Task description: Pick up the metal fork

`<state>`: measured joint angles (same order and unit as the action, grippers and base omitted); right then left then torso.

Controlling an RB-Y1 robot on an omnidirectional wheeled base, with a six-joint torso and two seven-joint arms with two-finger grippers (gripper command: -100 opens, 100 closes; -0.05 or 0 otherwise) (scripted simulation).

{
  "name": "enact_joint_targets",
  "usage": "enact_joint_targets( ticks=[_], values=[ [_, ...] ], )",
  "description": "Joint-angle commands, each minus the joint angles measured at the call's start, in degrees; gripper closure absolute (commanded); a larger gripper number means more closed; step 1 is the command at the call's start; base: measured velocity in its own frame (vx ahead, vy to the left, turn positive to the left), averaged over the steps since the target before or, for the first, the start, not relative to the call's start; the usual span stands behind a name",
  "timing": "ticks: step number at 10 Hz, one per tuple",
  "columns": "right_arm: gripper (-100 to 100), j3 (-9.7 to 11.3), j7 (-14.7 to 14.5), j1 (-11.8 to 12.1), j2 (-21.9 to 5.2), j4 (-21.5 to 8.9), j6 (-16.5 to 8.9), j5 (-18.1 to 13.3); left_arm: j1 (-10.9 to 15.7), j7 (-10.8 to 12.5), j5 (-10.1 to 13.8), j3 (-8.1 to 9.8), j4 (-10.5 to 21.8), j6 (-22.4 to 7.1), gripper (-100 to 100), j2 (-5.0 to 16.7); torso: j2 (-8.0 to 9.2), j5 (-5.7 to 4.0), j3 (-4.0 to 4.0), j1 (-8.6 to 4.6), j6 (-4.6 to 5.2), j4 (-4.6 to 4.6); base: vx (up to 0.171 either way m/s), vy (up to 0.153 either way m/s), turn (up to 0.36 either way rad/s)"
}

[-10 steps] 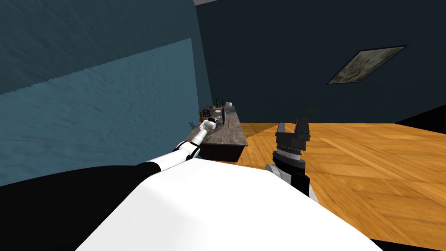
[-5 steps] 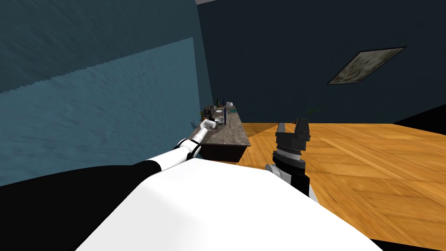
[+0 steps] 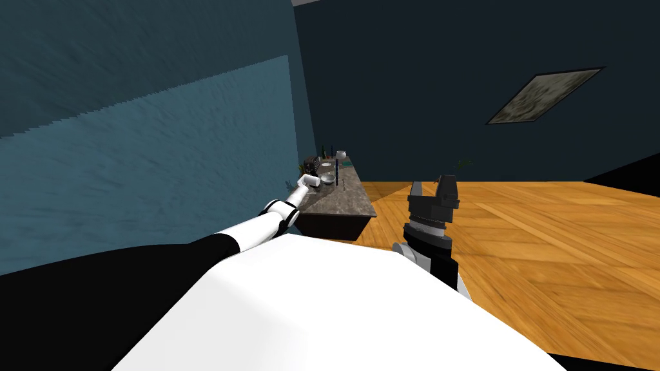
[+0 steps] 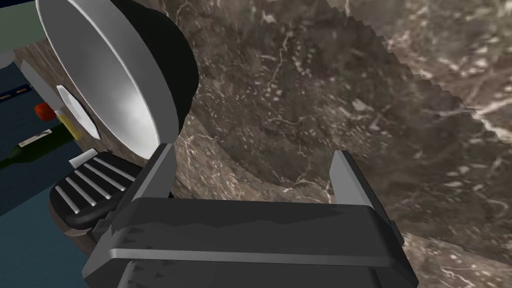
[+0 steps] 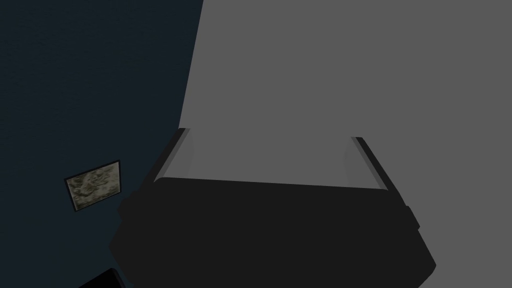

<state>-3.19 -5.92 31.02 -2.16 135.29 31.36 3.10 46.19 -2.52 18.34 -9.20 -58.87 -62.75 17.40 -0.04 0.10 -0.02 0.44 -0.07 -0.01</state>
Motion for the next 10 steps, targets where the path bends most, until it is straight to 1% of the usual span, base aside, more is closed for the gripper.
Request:
enact_joint_targets(
  ticks=[1, 2, 3, 4, 5, 6, 7, 8, 9, 10],
  values=[
    [0, 0.0, 0.0, 0.0, 0.0, 0.0, 0.0, 0.0, 1.2, -0.5, 0.3, 0.16, 2.9, -1.5, -100, 0.0, 0.0, 0.0, 0.0, 0.0, 0.0, 0.0, 0.008, 0.092, -0.011],
    [0, 0.0, 0.0, 0.0, 0.0, 0.0, 0.0, 0.0, 1.2, -0.5, 0.3, 0.16, 3.0, -1.5, -100, 0.0, 0.02, 0.0, 0.0, -0.06, 0.0, -0.01, 0.001, 0.041, 0.001],
    [0, 0.0, 0.0, 0.0, 0.0, 0.0, 0.0, 0.0, 3.1, -1.4, 0.8, 0.44, 5.1, -3.6, -100, -0.1, 0.03, -0.04, 0.01, -0.23, 0.01, 0.0, 0.016, 0.09, 0.0],
    [0, 0.0, 0.0, 0.0, 0.0, 0.0, 0.0, 0.0, 3.1, -1.4, 0.8, 0.44, 6.5, -3.6, -100, -0.1, 0.0, -0.03, 0.0, -0.11, 0.01, 0.0, 0.014, 0.092, -0.014],
    [0, 0.0, 0.0, 0.0, 0.0, 0.0, 0.0, 0.0, 4.8, -2.2, 1.2, 0.72, 8.0, -5.5, -100, -0.2, 0.0, -0.01, -0.01, -0.1, 0.0, -0.01, -0.001, 0.113, -0.004],
    [0, 0.0, 0.0, 0.0, 0.0, 0.0, 0.0, 0.0, 4.8, -2.2, 1.2, 0.72, 9.8, -5.5, -100, -0.2, 0.04, 0.0, 0.02, -0.01, 0.0, 0.0, 0.007, 0.099, -0.01],
    [0, 0.0, 0.0, 0.0, 0.0, 0.0, 0.0, 0.0, 6.4, -3.0, 1.6, 1.02, 11.4, -7.2, -100, -0.3, 0.02, 0.01, 0.01, -0.04, -0.01, -0.01, 0.025, 0.119, -0.001],
    [0, 0.0, 0.0, 0.0, 0.0, 0.0, 0.0, 0.0, 6.4, -3.0, 1.6, 1.02, 12.8, -7.2, -100, -0.3, -0.03, 0.01, -0.02, 0.02, 0.0, -0.01, 0.013, 0.098, -0.01],
    [0, 0.0, 0.0, 0.0, 0.0, 0.0, 0.0, 0.0, 7.9, -3.7, 2.0, 1.3, 14.7, -8.7, -100, -0.4, 0.0, 0.01, -0.01, -0.05, 0.0, -0.02, 0.005, 0.098, -0.002],
    [0, 0.0, 0.0, 0.0, 0.0, 0.0, 0.0, 0.0, 7.9, -3.7, 2.0, 1.3, 15.6, -8.7, -100, -0.4, 0.02, 0.0, 0.0, -0.05, 0.0, -0.01, 0.016, 0.082, -0.007]
  ],
)
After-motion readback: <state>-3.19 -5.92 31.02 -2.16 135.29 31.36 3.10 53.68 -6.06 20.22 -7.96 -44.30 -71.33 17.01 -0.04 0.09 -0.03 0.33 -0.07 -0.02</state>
